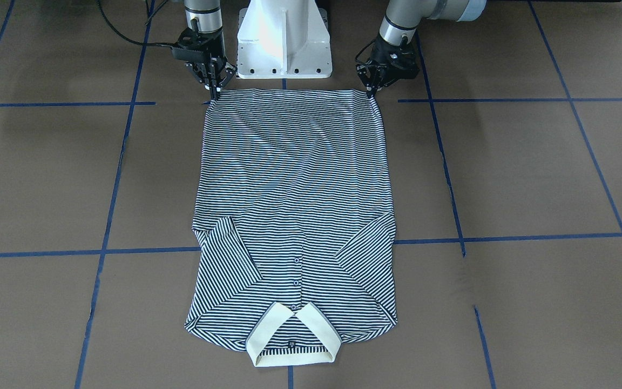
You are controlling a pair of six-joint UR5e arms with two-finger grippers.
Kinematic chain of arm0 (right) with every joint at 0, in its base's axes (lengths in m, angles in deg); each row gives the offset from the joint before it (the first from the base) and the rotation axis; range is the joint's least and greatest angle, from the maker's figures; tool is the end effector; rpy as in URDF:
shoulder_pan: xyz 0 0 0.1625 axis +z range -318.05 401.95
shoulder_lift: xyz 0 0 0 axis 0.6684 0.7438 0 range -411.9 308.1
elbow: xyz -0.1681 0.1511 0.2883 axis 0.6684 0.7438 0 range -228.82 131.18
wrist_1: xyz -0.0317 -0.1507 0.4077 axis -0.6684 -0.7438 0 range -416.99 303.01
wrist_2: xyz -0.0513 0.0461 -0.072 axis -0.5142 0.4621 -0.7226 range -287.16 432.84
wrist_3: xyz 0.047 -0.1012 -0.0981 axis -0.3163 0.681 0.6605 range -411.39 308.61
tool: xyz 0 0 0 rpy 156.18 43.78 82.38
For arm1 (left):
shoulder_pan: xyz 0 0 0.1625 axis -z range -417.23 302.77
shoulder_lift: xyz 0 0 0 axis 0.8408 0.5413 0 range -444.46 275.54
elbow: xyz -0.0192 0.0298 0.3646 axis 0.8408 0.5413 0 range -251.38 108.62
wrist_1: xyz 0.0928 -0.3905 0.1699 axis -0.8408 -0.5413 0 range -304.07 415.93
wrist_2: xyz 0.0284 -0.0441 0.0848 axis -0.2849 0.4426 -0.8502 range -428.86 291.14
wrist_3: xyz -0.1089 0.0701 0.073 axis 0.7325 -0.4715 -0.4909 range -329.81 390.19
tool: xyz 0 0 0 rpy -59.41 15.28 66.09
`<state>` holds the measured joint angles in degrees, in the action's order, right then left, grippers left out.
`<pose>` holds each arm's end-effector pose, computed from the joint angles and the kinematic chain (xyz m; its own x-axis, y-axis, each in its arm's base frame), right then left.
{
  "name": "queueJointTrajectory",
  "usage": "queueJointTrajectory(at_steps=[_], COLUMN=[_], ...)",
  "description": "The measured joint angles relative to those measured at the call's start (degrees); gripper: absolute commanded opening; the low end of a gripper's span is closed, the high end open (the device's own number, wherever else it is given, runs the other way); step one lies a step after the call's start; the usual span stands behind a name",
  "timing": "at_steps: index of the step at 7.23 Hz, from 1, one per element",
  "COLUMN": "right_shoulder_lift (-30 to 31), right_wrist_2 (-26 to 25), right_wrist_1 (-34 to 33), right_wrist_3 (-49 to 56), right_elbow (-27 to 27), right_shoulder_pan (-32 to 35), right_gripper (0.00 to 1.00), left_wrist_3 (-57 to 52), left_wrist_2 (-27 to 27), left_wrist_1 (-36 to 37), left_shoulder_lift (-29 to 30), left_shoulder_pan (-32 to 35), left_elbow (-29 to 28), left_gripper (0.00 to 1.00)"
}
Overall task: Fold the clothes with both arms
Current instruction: 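Grasp the hem corners with both grippers, then lift the hem with both grippers and fold it toward the collar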
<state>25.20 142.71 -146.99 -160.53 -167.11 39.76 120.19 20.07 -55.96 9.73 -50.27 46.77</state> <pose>-0.5675 -0.1629 0.2857 0.6480 0.2834 0.7069 -0.4267 0.9040 0.0287 0.5356 -0.2025 0.3120 0.5804 -0.0707 -0.8113 0.1361 0.9906 0.0110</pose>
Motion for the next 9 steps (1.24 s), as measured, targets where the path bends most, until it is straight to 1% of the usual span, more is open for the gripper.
queueJointTrajectory(at_steps=[2, 3, 4, 5, 6, 7, 8, 9], right_shoulder_lift=[0.03, 0.27, 0.69, 0.94, 0.86, 0.52, -0.19, -1.18], right_wrist_2=[0.07, 0.48, 1.45, 3.09, 4.69, 6.04, 7.28, 8.91], right_wrist_1=[-0.01, -0.47, -1.79, -4.58, -9.70, -16.44, -21.91, -25.27], right_wrist_3=[0.17, 0.49, 0.76, 0.87, 0.92, 0.94, 0.94, 1.13], right_elbow=[-0.70, -2.85, -6.18, -10.48, -16.60, -23.85, -29.26, -32.18], right_shoulder_pan=[0.45, 1.34, 2.45, 3.41, 3.75, 3.35, 3.15, 4.15], right_gripper=[0.00, 0.00, 0.00, 0.00, 0.00, 0.00, 0.00, 0.00], left_wrist_3=[-0.04, -0.20, -0.41, -0.88, -1.68, -2.24, -2.49, -3.89], left_wrist_2=[0.06, 0.48, 1.71, 3.62, 5.45, 7.39, 9.56, 11.18], left_wrist_1=[0.04, 0.98, 5.07, 12.65, 21.86, 31.64, 38.77, 42.49], left_shoulder_lift=[0.20, 0.47, 1.01, 2.61, 5.41, 9.15, 12.62, 15.04], left_shoulder_pan=[0.03, 0.19, 0.31, 0.35, 0.54, 1.20, 2.52, 3.96], left_elbow=[0.14, 1.43, 4.91, 10.24, 16.73, 23.20, 27.15, 28.62], left_gripper=[0.00, 0.00, 0.00, 0.00, 0.00, 0.00, 0.00, 0.00])
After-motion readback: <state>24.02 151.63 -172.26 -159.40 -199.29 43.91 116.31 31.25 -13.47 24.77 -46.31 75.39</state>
